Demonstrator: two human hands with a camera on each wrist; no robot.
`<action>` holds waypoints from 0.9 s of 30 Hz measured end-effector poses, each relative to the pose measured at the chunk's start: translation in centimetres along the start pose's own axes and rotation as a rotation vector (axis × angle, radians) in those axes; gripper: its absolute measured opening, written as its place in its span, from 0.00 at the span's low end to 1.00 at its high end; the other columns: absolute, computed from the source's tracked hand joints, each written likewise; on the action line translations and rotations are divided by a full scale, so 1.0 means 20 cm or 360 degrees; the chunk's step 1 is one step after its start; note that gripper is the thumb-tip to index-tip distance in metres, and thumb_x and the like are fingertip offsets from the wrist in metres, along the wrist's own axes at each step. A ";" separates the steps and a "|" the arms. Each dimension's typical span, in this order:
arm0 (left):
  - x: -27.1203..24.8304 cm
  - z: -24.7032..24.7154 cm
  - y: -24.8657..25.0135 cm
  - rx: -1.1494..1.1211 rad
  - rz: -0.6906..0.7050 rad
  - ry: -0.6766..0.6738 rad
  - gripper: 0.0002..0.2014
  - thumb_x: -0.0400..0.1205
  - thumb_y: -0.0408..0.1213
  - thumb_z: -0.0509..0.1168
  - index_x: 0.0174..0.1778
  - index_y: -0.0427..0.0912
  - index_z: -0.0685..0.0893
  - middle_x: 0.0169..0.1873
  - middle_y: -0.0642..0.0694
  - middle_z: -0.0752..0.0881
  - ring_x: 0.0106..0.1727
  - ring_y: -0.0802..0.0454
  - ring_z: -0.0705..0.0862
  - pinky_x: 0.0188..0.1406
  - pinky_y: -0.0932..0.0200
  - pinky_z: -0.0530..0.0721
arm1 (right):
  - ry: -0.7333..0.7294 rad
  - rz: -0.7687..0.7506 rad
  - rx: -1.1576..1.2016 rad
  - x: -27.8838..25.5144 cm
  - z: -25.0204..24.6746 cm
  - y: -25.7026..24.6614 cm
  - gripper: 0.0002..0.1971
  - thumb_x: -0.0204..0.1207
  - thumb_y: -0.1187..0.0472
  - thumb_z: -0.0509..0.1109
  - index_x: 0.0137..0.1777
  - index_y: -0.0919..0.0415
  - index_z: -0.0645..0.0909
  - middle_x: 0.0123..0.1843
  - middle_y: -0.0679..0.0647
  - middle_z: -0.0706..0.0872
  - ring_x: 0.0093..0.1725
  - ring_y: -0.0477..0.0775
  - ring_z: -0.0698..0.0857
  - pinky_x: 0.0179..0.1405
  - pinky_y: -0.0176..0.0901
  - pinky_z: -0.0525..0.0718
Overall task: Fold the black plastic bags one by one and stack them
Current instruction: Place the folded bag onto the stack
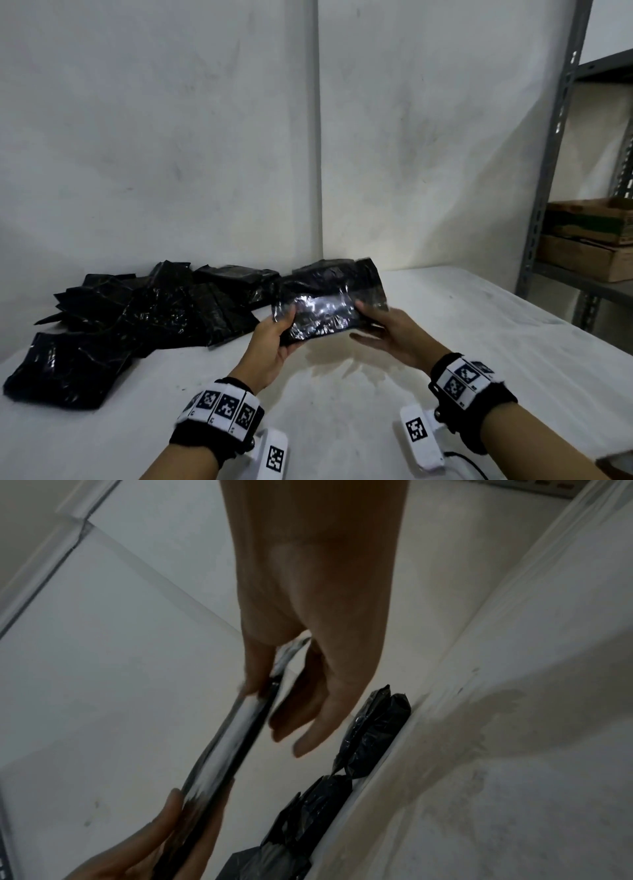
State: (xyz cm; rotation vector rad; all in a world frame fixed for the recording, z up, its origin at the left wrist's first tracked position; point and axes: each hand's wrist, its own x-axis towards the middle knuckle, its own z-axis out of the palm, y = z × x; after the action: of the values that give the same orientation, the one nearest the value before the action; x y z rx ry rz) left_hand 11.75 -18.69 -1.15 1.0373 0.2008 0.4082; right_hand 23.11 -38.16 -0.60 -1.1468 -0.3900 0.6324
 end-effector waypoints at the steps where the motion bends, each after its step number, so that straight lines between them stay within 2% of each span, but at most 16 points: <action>1: 0.01 0.00 0.00 -0.0014 -0.0046 -0.0031 0.11 0.86 0.37 0.60 0.57 0.34 0.82 0.47 0.40 0.91 0.49 0.46 0.88 0.41 0.56 0.90 | 0.0011 0.0020 0.0013 0.02 0.00 0.01 0.19 0.71 0.60 0.76 0.59 0.70 0.83 0.54 0.62 0.90 0.53 0.57 0.90 0.55 0.50 0.89; 3: 0.02 -0.03 0.00 0.0046 -0.0123 -0.0063 0.12 0.87 0.36 0.56 0.58 0.33 0.82 0.45 0.41 0.91 0.48 0.47 0.88 0.40 0.57 0.90 | 0.0093 0.0072 0.0036 0.04 0.00 0.03 0.20 0.73 0.64 0.74 0.62 0.75 0.81 0.54 0.65 0.90 0.48 0.57 0.91 0.44 0.43 0.90; 5: 0.04 -0.04 0.01 0.0104 -0.0165 -0.0067 0.12 0.88 0.34 0.55 0.58 0.34 0.81 0.45 0.42 0.91 0.48 0.48 0.87 0.41 0.58 0.89 | 0.0123 0.0158 0.0026 0.07 -0.01 0.04 0.20 0.74 0.65 0.74 0.63 0.75 0.80 0.54 0.66 0.90 0.47 0.56 0.92 0.41 0.40 0.90; 7: 0.08 -0.04 0.02 0.0096 -0.0179 -0.0047 0.12 0.88 0.34 0.55 0.60 0.34 0.80 0.48 0.42 0.89 0.50 0.47 0.86 0.44 0.56 0.89 | 0.0108 0.0217 0.0061 0.09 -0.01 0.02 0.19 0.75 0.64 0.73 0.63 0.72 0.81 0.54 0.64 0.90 0.47 0.55 0.92 0.42 0.41 0.90; 10: 0.17 -0.02 0.06 0.0028 -0.0141 0.0015 0.12 0.88 0.35 0.55 0.62 0.35 0.78 0.50 0.41 0.87 0.51 0.48 0.85 0.44 0.55 0.86 | 0.0113 0.0150 0.0203 0.13 0.05 -0.03 0.20 0.73 0.59 0.74 0.63 0.66 0.80 0.54 0.61 0.90 0.48 0.55 0.91 0.52 0.45 0.90; 12: 0.25 0.00 0.09 0.0002 -0.0099 0.0054 0.12 0.88 0.35 0.55 0.64 0.36 0.77 0.50 0.42 0.86 0.50 0.48 0.84 0.42 0.56 0.87 | 0.0257 0.0008 0.0127 0.19 0.10 -0.05 0.27 0.71 0.55 0.77 0.67 0.60 0.73 0.57 0.59 0.86 0.55 0.59 0.87 0.60 0.52 0.86; 14: 0.33 0.01 0.11 -0.0052 -0.0095 0.0106 0.15 0.88 0.35 0.55 0.67 0.34 0.76 0.55 0.39 0.85 0.56 0.44 0.83 0.49 0.52 0.85 | 0.0593 -0.0337 -0.0297 0.25 0.13 -0.04 0.32 0.72 0.57 0.79 0.69 0.48 0.62 0.65 0.57 0.75 0.64 0.60 0.79 0.66 0.55 0.80; 15: 0.37 0.01 0.11 -0.0065 -0.0119 0.0135 0.16 0.88 0.35 0.55 0.69 0.32 0.75 0.59 0.36 0.84 0.60 0.41 0.82 0.53 0.49 0.83 | 0.0715 -0.0603 -0.0574 0.27 0.15 -0.04 0.34 0.71 0.57 0.79 0.69 0.43 0.61 0.67 0.55 0.71 0.67 0.57 0.75 0.68 0.54 0.77; 17: 0.45 0.02 0.11 -0.0056 -0.0170 0.0183 0.18 0.88 0.36 0.56 0.70 0.30 0.74 0.64 0.32 0.81 0.67 0.36 0.79 0.57 0.44 0.81 | 0.0749 -0.1163 -0.1218 0.31 0.18 -0.02 0.34 0.65 0.55 0.75 0.69 0.40 0.65 0.69 0.48 0.68 0.72 0.49 0.69 0.71 0.50 0.69; 19: 0.51 0.02 0.10 -0.0064 -0.0227 0.0199 0.19 0.88 0.36 0.56 0.71 0.29 0.74 0.65 0.30 0.81 0.68 0.34 0.78 0.58 0.43 0.81 | 0.0596 -0.1489 -0.1958 0.35 0.18 -0.01 0.36 0.58 0.52 0.72 0.70 0.40 0.70 0.75 0.44 0.66 0.79 0.45 0.62 0.77 0.51 0.57; 20: 0.53 0.03 0.09 -0.0079 -0.0265 0.0196 0.19 0.88 0.36 0.57 0.71 0.28 0.73 0.64 0.29 0.81 0.67 0.34 0.79 0.57 0.43 0.81 | 0.0481 -0.1541 -0.2246 0.38 0.17 0.00 0.36 0.58 0.51 0.71 0.71 0.40 0.71 0.78 0.44 0.65 0.81 0.45 0.60 0.79 0.52 0.52; 21: 0.56 0.03 0.09 -0.0099 -0.0300 0.0190 0.19 0.87 0.36 0.57 0.71 0.28 0.74 0.64 0.28 0.81 0.67 0.33 0.79 0.57 0.43 0.82 | 0.0353 -0.1519 -0.2435 0.42 0.16 0.02 0.36 0.59 0.50 0.71 0.72 0.40 0.72 0.78 0.44 0.67 0.81 0.46 0.61 0.81 0.54 0.52; 23: 0.60 0.03 0.08 -0.0152 -0.0362 0.0156 0.19 0.87 0.36 0.58 0.70 0.26 0.74 0.63 0.27 0.81 0.66 0.32 0.80 0.62 0.41 0.80 | 0.0162 -0.1380 -0.2603 0.49 0.12 0.06 0.32 0.66 0.51 0.71 0.74 0.40 0.73 0.76 0.44 0.73 0.78 0.48 0.68 0.81 0.57 0.61; 25: 0.63 0.03 0.09 -0.0156 -0.0368 0.0080 0.18 0.87 0.35 0.58 0.67 0.24 0.75 0.59 0.27 0.83 0.62 0.33 0.82 0.63 0.41 0.80 | 0.0120 -0.1366 -0.2479 0.56 0.09 0.06 0.27 0.73 0.60 0.71 0.73 0.44 0.77 0.72 0.47 0.80 0.73 0.50 0.77 0.77 0.49 0.70; 27: 0.67 0.04 0.09 -0.0080 -0.0356 -0.0004 0.17 0.87 0.37 0.59 0.62 0.26 0.79 0.53 0.30 0.86 0.55 0.36 0.85 0.55 0.44 0.85 | 0.0134 -0.1395 -0.2402 0.62 0.07 0.04 0.26 0.76 0.69 0.68 0.73 0.47 0.79 0.70 0.49 0.83 0.70 0.50 0.81 0.71 0.38 0.72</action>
State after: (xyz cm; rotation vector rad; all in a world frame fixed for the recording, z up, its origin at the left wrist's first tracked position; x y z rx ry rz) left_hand 23.70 -12.90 1.18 0.9543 0.2996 0.2081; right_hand 31.61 -28.92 -1.25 -2.1473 -1.3077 -0.6735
